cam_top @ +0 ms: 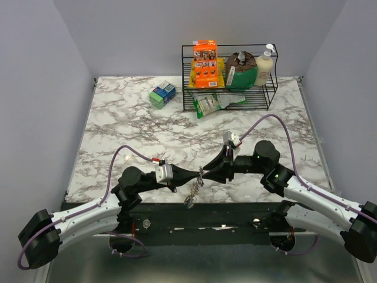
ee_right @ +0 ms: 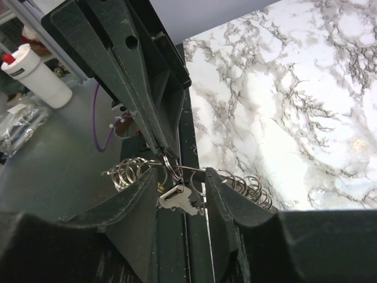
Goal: Put the keys on the keyring
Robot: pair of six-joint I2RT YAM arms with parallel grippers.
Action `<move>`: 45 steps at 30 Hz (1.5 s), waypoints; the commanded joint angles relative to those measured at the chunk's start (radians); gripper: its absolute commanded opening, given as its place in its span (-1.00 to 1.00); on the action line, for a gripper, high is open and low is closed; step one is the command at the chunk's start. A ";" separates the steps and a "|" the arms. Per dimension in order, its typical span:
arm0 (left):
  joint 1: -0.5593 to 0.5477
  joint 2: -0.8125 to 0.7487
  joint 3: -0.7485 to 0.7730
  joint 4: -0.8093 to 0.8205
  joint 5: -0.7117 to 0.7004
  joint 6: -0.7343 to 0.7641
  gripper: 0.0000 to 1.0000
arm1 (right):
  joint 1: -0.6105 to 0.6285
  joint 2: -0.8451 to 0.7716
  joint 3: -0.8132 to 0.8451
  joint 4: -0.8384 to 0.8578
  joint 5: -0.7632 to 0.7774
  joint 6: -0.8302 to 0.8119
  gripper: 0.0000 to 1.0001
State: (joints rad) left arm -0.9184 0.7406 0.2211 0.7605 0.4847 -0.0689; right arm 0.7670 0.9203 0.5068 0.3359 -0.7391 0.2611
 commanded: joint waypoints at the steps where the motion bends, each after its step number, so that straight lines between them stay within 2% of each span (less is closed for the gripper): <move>1: -0.004 -0.009 -0.002 0.063 0.011 0.001 -1.00 | 0.006 0.015 0.019 0.015 0.015 -0.013 -0.06; 5: -0.004 -0.006 0.000 0.069 0.017 -0.002 -1.00 | 0.006 0.040 0.021 0.041 -0.017 0.001 -0.06; 8: -0.004 -0.006 -0.003 0.074 0.015 -0.005 -1.00 | 0.005 0.055 0.025 0.051 -0.031 0.006 -0.16; 9: -0.004 -0.007 -0.003 0.074 0.015 -0.006 -1.00 | 0.005 0.060 0.026 0.052 -0.032 0.009 -0.28; 16: -0.005 0.006 0.003 0.069 0.034 -0.006 -1.00 | 0.006 0.051 0.024 0.063 -0.017 0.029 -0.69; 18: -0.005 0.005 0.004 0.060 0.034 -0.003 -1.00 | 0.006 0.043 0.024 0.060 -0.017 0.027 -0.87; 21: -0.005 0.000 0.009 0.042 0.032 0.003 -1.00 | 0.006 0.041 0.026 0.054 -0.013 0.024 -0.99; 31: -0.005 -0.015 0.017 -0.026 0.041 0.014 -1.00 | 0.006 0.023 0.029 0.022 -0.005 0.000 -0.99; 40: -0.004 -0.015 0.053 -0.170 0.098 0.034 -0.99 | 0.006 -0.005 0.045 -0.043 0.010 -0.065 -0.99; 44: -0.005 -0.018 0.075 -0.272 0.112 0.053 -0.70 | 0.006 -0.003 0.058 -0.081 0.009 -0.098 -0.99; 45: -0.005 -0.021 0.087 -0.295 0.112 0.064 -0.56 | 0.005 -0.003 0.064 -0.092 0.004 -0.106 -0.99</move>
State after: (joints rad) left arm -0.9176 0.7376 0.2718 0.6102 0.5220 -0.0456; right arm 0.7788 0.9394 0.5133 0.2687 -0.7605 0.2050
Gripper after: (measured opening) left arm 0.118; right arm 0.012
